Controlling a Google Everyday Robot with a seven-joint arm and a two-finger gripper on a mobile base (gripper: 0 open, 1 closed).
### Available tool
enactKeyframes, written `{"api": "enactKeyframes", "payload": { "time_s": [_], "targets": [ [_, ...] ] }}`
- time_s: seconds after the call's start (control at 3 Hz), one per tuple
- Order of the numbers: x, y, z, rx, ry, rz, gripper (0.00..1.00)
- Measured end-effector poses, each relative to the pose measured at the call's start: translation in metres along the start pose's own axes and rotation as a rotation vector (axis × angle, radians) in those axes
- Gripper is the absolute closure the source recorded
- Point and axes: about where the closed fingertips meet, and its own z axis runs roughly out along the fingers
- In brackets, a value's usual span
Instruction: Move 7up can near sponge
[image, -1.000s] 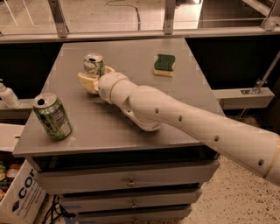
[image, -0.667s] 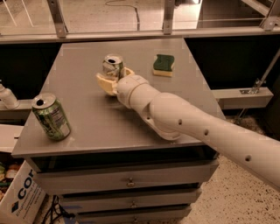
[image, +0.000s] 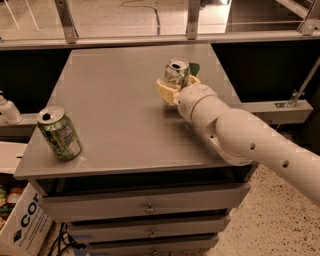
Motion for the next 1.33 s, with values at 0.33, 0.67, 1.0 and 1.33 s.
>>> {"api": "enactKeyframes", "payload": {
  "time_s": [0.33, 0.67, 1.0, 1.33],
  "targets": [
    [0.0, 0.0, 0.0, 0.0, 0.0, 0.0, 1.0],
    [0.006, -0.004, 0.009, 0.014, -0.01, -0.037, 1.0],
    [0.011, -0.02, 0.028, 0.037, -0.024, -0.107, 1.0],
    [0.018, -0.042, 0.042, 0.074, -0.022, -0.165, 1.0]
  ]
}}
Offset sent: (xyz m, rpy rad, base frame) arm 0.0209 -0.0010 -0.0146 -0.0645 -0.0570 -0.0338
